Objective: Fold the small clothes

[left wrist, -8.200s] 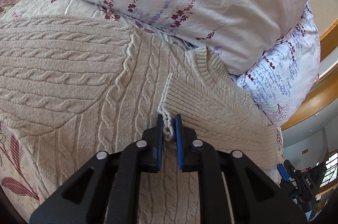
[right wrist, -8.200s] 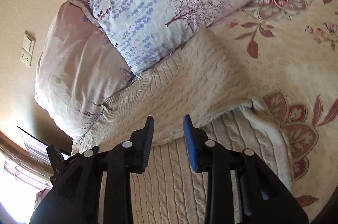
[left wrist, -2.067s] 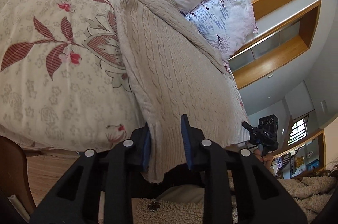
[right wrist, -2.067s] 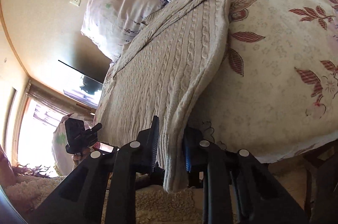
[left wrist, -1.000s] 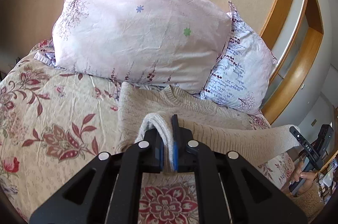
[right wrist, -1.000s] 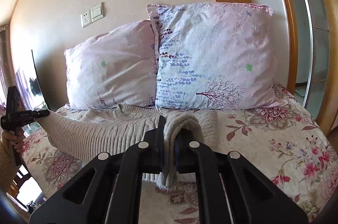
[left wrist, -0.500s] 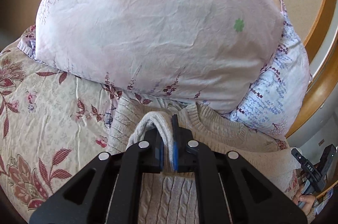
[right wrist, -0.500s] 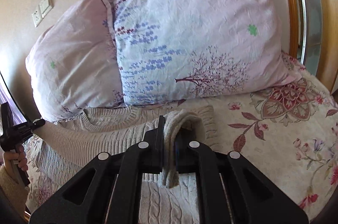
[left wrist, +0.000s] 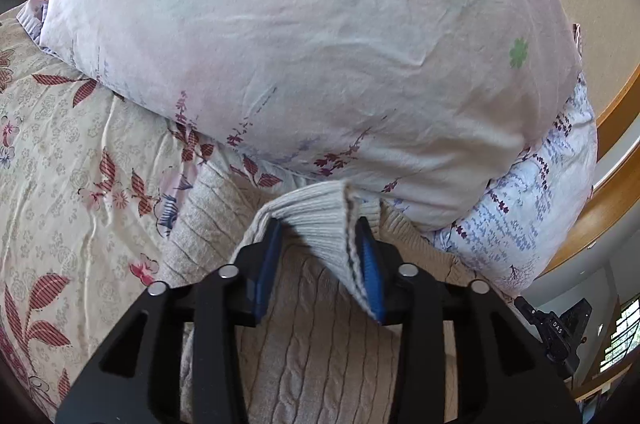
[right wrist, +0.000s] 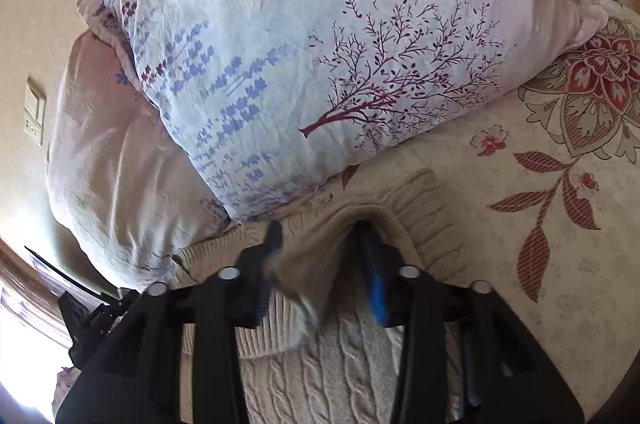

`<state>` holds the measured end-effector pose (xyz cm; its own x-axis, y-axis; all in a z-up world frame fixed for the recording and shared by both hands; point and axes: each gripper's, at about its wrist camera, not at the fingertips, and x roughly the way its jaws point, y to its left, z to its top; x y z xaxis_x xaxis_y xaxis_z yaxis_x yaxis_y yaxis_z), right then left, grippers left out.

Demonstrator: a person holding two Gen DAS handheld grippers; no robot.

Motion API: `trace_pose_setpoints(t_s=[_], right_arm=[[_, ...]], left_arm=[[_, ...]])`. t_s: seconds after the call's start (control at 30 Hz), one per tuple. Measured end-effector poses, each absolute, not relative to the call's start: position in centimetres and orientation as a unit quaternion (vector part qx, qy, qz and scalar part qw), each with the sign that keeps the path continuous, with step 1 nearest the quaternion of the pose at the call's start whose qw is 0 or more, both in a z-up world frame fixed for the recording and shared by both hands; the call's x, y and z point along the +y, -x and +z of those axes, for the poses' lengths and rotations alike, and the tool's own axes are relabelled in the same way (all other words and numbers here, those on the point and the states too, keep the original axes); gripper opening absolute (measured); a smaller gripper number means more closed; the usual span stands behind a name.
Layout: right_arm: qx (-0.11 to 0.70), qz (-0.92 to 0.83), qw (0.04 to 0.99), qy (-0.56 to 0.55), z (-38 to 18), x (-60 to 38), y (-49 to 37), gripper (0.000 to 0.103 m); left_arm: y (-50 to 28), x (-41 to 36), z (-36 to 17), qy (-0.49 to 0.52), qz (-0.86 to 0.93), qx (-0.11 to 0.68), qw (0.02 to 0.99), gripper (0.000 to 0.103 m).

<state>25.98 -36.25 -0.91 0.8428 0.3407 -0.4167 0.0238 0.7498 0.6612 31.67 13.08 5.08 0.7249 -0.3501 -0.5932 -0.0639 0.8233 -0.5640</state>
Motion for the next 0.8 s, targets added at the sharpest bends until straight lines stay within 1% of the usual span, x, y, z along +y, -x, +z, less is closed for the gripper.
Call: trace_pose_setpoints(t_s=[0.03,0.07,0.1,0.23,0.27,0.33,0.43,0.5,0.63,0.77,0.8], right_arm=[[0.262,0.087,0.897,-0.344,-0.7,-36.2,-25.9,0.058],[0.254,0.085,0.902,-0.338,-0.3,-36.2,-25.7,0.06],[0.248,0.081,0.907,-0.331,0.0,-36.1,-25.5,0.063],[0.232,0.072,0.915,-0.321,1.0,-36.6,-23.8,0.063],[0.232,0.065,0.919,-0.313,1.2,-36.9,-23.1,0.062],[0.236,0.049,0.925,-0.293,1.5,-37.6,-22.2,0.055],[0.252,0.035,0.933,-0.256,1.1,-38.0,-20.2,0.048],[0.269,0.032,0.933,-0.236,0.4,-38.1,-19.0,0.044],[0.292,0.031,0.932,-0.212,-1.0,-37.7,-17.7,0.043],[0.311,0.036,0.929,-0.198,-2.0,-37.1,-17.4,0.04],[0.316,0.037,0.928,-0.193,-2.2,-36.8,-17.5,0.035]], left_arm=[[-31.5,13.1,5.4,0.284,-0.08,0.354,0.887,0.047],[-31.4,13.2,5.6,0.282,-0.078,0.349,0.89,0.05],[-31.3,13.4,5.9,0.281,-0.076,0.346,0.892,0.051],[-30.2,14.3,6.6,0.273,-0.078,0.342,0.896,0.051],[-29.7,14.4,6.8,0.265,-0.081,0.344,0.897,0.05],[-28.5,14.7,7.0,0.237,-0.081,0.351,0.902,0.05],[-26.4,15.1,7.0,0.194,-0.082,0.358,0.91,0.046],[-25.2,15.1,6.7,0.169,-0.087,0.364,0.912,0.044],[-23.3,14.9,5.9,0.121,-0.08,0.373,0.916,0.044],[-22.7,14.7,4.6,0.109,-0.073,0.393,0.91,0.044],[-22.7,14.7,4.3,0.11,-0.072,0.398,0.908,0.044]])
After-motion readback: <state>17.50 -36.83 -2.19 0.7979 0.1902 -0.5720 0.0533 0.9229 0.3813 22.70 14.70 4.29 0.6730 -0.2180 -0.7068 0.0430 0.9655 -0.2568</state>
